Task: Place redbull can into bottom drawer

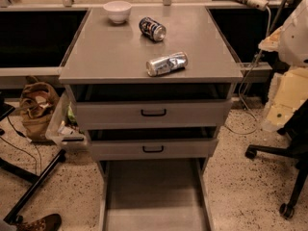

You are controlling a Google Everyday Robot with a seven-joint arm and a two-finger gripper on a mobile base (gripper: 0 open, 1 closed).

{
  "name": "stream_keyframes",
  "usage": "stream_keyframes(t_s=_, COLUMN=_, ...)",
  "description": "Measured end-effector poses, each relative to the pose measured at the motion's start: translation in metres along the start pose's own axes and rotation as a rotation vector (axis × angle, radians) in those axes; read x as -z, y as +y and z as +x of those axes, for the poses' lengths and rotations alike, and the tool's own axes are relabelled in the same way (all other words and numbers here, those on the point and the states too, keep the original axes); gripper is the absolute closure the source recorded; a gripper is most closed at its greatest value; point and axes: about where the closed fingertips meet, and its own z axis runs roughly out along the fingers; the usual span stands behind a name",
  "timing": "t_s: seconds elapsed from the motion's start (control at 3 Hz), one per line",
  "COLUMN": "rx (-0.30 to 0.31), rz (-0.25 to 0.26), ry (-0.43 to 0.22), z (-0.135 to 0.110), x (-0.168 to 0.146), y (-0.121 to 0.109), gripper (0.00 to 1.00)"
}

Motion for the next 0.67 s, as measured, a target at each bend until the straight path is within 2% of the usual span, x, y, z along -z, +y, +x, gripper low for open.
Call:
stream_keyframes(t_s=0.33, rx=0.0, rz=0.0, ry=0.0, z=0.0, x=0.0, y=0.0, gripper=0.0)
stream_keyframes(t_s=0.67, rx=0.003, rz=0.022, ry=0.009, z=-0.0035, x=-0.0008, y=-0.0033, gripper=0.0)
